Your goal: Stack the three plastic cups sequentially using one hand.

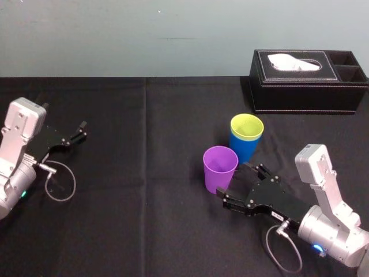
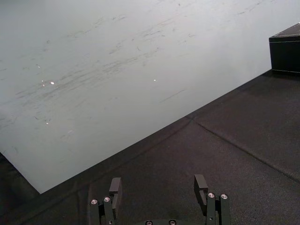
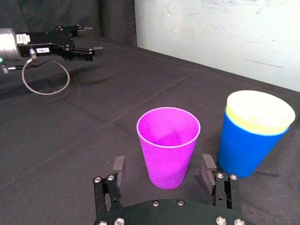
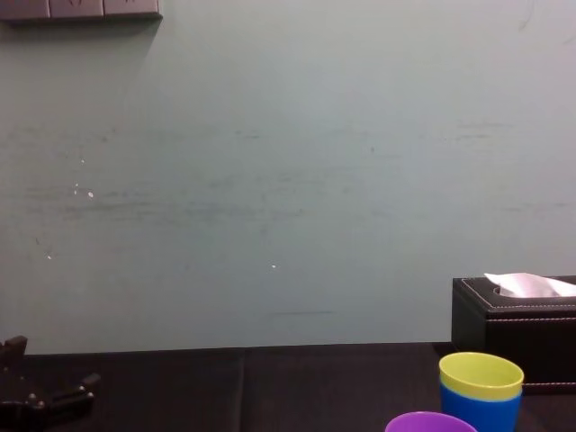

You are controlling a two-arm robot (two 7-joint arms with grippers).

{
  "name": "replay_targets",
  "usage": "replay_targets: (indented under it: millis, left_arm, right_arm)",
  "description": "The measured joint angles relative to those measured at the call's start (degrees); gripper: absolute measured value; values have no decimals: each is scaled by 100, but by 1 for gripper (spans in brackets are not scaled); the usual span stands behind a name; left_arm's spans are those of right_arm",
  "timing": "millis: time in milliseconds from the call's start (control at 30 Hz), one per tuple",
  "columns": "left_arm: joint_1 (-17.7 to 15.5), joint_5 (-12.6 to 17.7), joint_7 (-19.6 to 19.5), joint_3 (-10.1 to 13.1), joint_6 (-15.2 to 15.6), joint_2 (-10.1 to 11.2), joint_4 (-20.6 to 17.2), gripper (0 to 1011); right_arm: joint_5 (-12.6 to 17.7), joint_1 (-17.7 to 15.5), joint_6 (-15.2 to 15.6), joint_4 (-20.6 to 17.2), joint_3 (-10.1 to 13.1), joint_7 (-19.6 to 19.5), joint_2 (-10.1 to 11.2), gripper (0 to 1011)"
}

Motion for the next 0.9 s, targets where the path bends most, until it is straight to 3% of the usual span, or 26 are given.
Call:
replay_targets:
  millis: [900]
  left_arm:
    - [0, 0, 0, 0, 0, 0, 0, 1011]
  right_arm:
    - [-206, 728, -129, 667, -350, 10, -428, 1003]
